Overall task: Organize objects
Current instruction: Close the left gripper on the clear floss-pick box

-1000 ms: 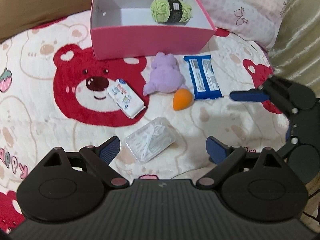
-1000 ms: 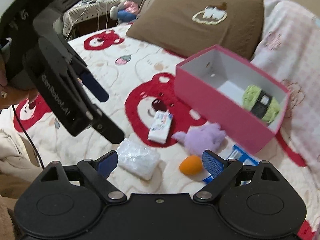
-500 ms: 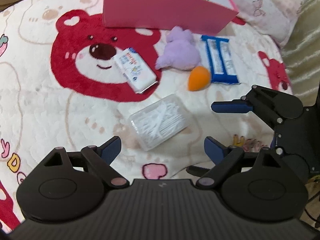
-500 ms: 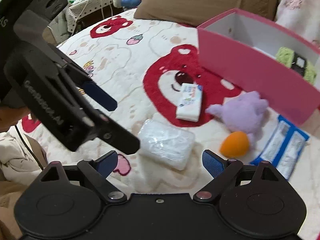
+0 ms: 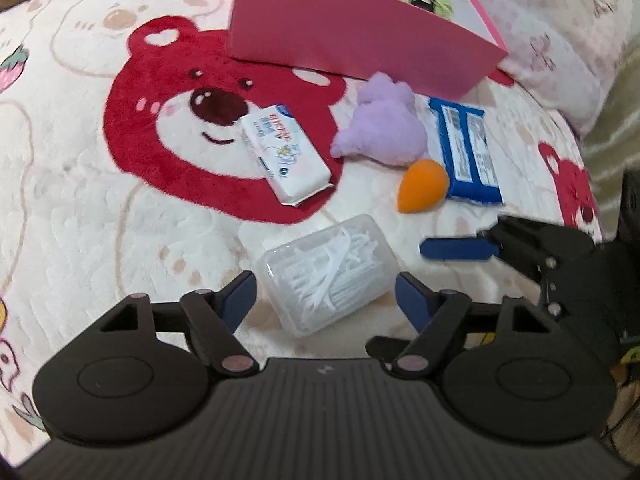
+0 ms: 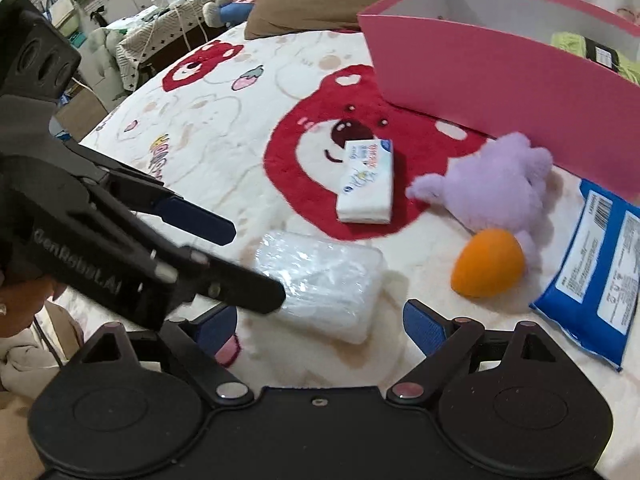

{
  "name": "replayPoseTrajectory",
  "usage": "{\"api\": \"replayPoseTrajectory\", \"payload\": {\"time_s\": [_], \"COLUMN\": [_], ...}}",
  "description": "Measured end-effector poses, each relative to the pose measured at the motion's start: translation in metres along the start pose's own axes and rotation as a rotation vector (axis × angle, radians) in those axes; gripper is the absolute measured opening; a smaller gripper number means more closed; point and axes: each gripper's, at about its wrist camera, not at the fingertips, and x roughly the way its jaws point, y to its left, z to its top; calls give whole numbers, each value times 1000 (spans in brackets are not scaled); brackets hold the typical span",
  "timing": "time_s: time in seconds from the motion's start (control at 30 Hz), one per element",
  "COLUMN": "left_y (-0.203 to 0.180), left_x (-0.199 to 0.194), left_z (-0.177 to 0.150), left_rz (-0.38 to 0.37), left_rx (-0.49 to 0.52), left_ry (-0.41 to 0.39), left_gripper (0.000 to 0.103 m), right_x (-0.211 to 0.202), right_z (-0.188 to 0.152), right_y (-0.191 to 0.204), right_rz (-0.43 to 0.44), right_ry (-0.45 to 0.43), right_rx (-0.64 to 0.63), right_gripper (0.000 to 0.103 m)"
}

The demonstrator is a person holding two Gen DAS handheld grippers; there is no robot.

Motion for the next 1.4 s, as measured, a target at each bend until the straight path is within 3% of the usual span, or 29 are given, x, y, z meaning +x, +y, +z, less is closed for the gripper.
{"api": "replayPoseTrajectory", "payload": {"time_s": [0.13,0.3,0.5,0.63,0.77,0.93,1.1,1.23,1.4], "left_y": [4,5,4,0,-2,-7,-1,0,-8], "left_x": [6,10,13,19,23,27,29,28,26], "left_z": [-5,-10,-10,-14,-21,-23,-20,-22,-23], "left_rz": [-6,-6,-34,14,25,59,37,16,38], "left_rx": [-38,-116,-161,-172,-194,-166,-211,-231,-211], "left_ry": [-6,-58,-43,-48,-54,-49,-36,-53,-76], "left_gripper": [54,53,50,46,44,41,40,40,40], "right_x": [4,18,28,38,38,42,41,41,38], "right_z": [-2,1,1,-4,-8,-9,-11,-13,-15], "right_y": [0,9,-4,-9,-13,-4,-1,4,1], "right_rz": [12,30,11,2,14,-35,-98,-128,-122], "right_ry": [-9,-7,3,42,19,26,49,41,22], "right_rx": [19,4,98,126,155,75,20,3,41], "right_gripper": [92,92,93,94,94,93,90,84,84]}}
